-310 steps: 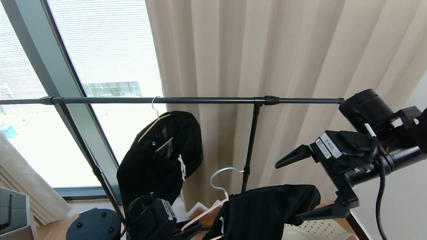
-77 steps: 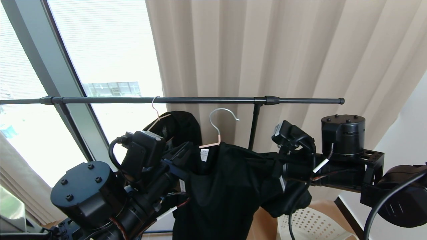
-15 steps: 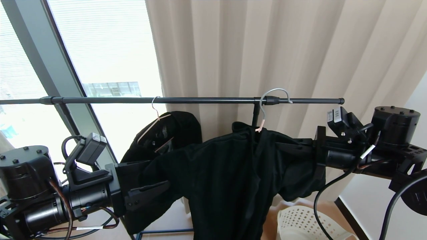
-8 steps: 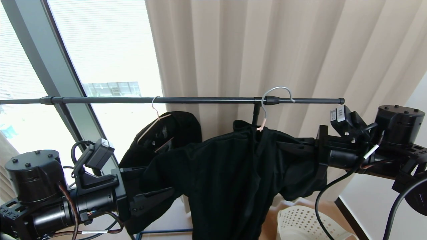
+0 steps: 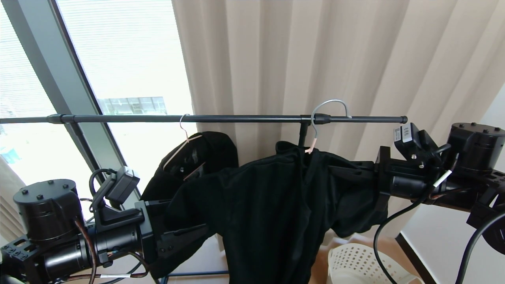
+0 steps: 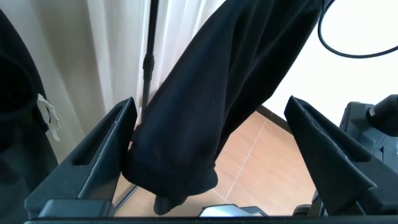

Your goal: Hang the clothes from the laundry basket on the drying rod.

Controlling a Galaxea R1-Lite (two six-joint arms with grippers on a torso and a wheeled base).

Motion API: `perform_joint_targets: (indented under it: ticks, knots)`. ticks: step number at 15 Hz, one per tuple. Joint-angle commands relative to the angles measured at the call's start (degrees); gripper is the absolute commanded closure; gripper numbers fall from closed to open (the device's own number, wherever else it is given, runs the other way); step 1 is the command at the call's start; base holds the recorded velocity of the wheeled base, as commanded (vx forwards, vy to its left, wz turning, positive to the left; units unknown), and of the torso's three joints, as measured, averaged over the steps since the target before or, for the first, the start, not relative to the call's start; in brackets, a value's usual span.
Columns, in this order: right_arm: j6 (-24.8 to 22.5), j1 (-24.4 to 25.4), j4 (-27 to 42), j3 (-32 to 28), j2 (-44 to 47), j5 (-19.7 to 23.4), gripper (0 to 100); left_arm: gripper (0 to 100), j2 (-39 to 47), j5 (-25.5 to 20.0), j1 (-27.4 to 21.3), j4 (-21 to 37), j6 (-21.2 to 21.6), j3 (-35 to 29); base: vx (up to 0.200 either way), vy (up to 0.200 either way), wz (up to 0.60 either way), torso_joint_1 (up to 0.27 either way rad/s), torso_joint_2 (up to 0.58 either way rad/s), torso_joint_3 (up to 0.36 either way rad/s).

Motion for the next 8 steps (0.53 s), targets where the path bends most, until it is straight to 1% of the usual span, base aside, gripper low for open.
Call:
perform_joint_targets:
  ticks: [1,5,6,8]
  knots:
    - [0.0,0.0,0.0,0.1,-0.1,0.0,100,0,0.8,0.0,0.0,0.0,0.0,0.0,0.0,0.0,0.0,0.0,0.0,0.0]
    - [0.1,0.0,0.0,0.0,-0.4,0.0,100,0,0.9,0.1,0.1,-0.3,-0.1,0.0,0.0,0.0,0.0,0.0,0.0,0.0]
    - [0.1,0.0,0.0,0.1,-0.6,0.0,100,100,1.2,0.1,0.2,-0.4,-0.1,-0.1,0.0,0.0,0.0,0.0,0.0,0.0]
    - [0.1,-0.1,-0.1,-0.1,-0.6,0.0,100,100,1.4,0.1,0.4,-0.4,-0.1,-0.2,0.0,0.0,0.0,0.0,0.0,0.0]
